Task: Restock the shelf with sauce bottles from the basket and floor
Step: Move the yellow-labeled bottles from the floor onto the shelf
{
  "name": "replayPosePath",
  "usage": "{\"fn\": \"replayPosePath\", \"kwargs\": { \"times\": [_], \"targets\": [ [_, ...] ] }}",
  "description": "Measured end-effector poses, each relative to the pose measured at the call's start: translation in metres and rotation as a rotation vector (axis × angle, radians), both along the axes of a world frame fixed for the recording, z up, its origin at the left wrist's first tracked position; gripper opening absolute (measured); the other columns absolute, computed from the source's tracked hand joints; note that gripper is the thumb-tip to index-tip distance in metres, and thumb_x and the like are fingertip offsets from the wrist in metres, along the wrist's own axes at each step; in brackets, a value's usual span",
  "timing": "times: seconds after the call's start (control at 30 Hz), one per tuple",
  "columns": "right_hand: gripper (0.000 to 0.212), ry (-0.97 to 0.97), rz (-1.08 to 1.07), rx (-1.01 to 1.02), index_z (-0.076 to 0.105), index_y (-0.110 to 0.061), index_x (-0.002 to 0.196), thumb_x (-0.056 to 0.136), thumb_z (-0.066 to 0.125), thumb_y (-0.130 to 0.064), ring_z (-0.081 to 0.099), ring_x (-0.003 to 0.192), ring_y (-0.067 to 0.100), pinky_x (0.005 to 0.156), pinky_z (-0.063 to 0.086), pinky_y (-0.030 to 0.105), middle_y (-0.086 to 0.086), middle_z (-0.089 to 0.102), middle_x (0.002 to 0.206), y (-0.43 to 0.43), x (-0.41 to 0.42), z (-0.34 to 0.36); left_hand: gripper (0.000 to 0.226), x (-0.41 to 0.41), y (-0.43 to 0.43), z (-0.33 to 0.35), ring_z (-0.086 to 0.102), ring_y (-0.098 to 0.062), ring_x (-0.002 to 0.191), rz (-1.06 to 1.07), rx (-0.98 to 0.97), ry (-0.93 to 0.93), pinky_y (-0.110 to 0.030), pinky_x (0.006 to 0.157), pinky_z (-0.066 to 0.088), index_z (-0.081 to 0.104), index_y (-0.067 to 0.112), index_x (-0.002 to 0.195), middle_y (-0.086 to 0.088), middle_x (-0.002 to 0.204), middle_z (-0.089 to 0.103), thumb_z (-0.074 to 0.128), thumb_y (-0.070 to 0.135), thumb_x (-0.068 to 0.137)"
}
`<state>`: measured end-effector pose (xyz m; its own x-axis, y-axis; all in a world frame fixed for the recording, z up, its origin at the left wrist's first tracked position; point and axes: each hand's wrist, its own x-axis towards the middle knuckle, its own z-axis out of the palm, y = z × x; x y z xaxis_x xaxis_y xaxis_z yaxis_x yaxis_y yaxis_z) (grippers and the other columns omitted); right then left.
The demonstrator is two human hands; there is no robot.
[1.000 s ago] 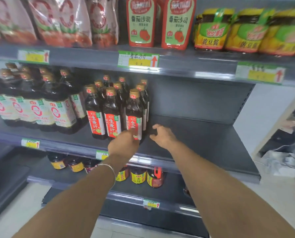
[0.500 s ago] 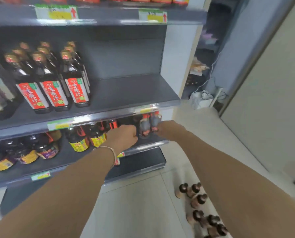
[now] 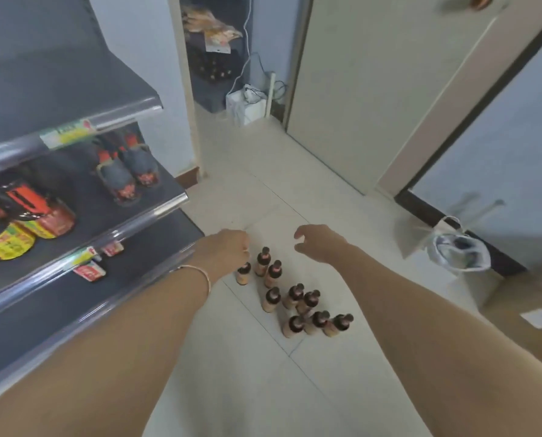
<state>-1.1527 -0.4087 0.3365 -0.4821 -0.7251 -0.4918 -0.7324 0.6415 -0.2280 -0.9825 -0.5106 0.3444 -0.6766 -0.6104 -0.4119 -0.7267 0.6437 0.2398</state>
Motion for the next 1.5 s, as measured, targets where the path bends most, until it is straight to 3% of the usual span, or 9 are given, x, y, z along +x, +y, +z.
{"fn": "replayPosePath", "kwargs": {
  "times": [0.37,0.53,0.7,0.8,0.93,1.2,1.33,1.43,1.5],
  "targets": [
    [0.036,-0.179,-0.248,0.091,0.052,-0.025,0.128,0.092,0.048,-0.025,0.056,0.113,0.023,0.095,0.047,0.038,0.003,0.057,0.126,0.075,-0.053,-0.118,0.027,-0.081,0.044,-0.111,0.055,-0.027,0.109,-0.160,0.134,-0.137,-0.036,0.090,0.042,0.057,0.019,0.114,-0.005,0.119,0.057,0.042,0.027,0.094],
    [0.037,-0.261,-0.401,0.136,0.053,-0.010,0.126,0.090,0.043,-0.010,0.060,0.107,0.034,0.094,0.051,0.043,0.014,0.060,0.117,0.085,-0.060,-0.215,0.026,-0.113,0.041,-0.207,0.057,-0.026,0.107,-0.247,0.202,-0.176,-0.035,0.088,0.042,0.054,0.019,0.115,-0.004,0.119,0.058,0.041,0.028,0.095],
    [0.028,-0.352,-0.586,0.062,0.050,-0.015,0.119,0.092,0.046,-0.019,0.055,0.111,0.033,0.094,0.048,0.042,0.013,0.056,0.112,0.095,-0.046,-0.328,0.031,-0.127,0.035,-0.315,0.054,-0.031,0.110,-0.339,0.164,-0.205,-0.036,0.079,0.040,0.047,0.018,0.123,-0.008,0.122,0.055,0.041,0.028,0.094],
    [0.052,-0.350,-0.655,0.054,0.037,-0.010,0.139,0.091,0.053,-0.018,0.050,0.120,0.034,0.095,0.044,0.040,0.014,0.052,0.129,0.108,-0.032,-0.389,0.038,-0.136,0.038,-0.372,0.050,-0.034,0.114,-0.270,0.150,-0.197,-0.041,0.082,0.042,0.043,0.018,0.127,-0.011,0.124,0.049,0.048,0.029,0.091],
    [0.075,-0.361,-0.754,0.026,0.019,-0.015,0.148,0.087,0.062,-0.020,0.052,0.116,0.033,0.086,0.045,0.037,0.016,0.049,0.131,0.122,-0.022,-0.470,0.045,-0.148,0.043,-0.447,0.045,-0.036,0.119,-0.195,0.110,-0.094,-0.047,0.089,0.044,0.043,0.017,0.129,-0.013,0.130,0.043,0.057,0.026,0.087],
    [0.092,-0.459,-0.892,-0.299,0.020,-0.026,0.149,0.077,0.076,-0.018,0.038,0.135,0.022,0.094,0.033,0.023,0.000,0.028,0.153,0.118,-0.018,-0.582,0.045,-0.157,0.026,-0.543,0.052,-0.032,0.113,-0.036,0.101,0.202,-0.045,0.088,0.048,0.046,0.015,0.128,-0.013,0.129,0.045,0.059,0.011,0.085],
    [0.090,-0.506,-0.927,-0.412,0.027,-0.028,0.145,0.072,0.079,-0.017,0.040,0.132,0.024,0.099,0.032,0.026,0.003,0.040,0.146,0.109,-0.022,-0.606,0.042,-0.160,0.022,-0.563,0.055,-0.030,0.111,0.007,0.119,0.348,-0.040,0.091,0.047,0.047,0.013,0.127,-0.011,0.125,0.055,0.059,0.011,0.087],
    [0.085,-0.505,-0.967,-0.441,0.033,-0.027,0.141,0.071,0.080,-0.014,0.047,0.125,0.024,0.100,0.038,0.029,0.005,0.048,0.138,0.104,-0.025,-0.614,0.052,-0.162,0.023,-0.574,0.056,-0.021,0.103,0.222,0.288,0.472,-0.025,0.092,0.044,0.046,0.012,0.126,-0.006,0.115,0.059,0.068,0.007,0.080],
    [0.078,-0.501,-0.980,-0.466,0.041,-0.024,0.135,0.070,0.080,-0.011,0.052,0.119,0.023,0.094,0.041,0.026,0.006,0.053,0.131,0.103,-0.026,-0.617,0.045,-0.164,0.024,-0.582,0.057,-0.025,0.103,0.358,0.372,0.484,-0.027,0.094,0.045,0.053,0.007,0.119,-0.009,0.111,0.061,0.072,0.009,0.077]
  ]
}}
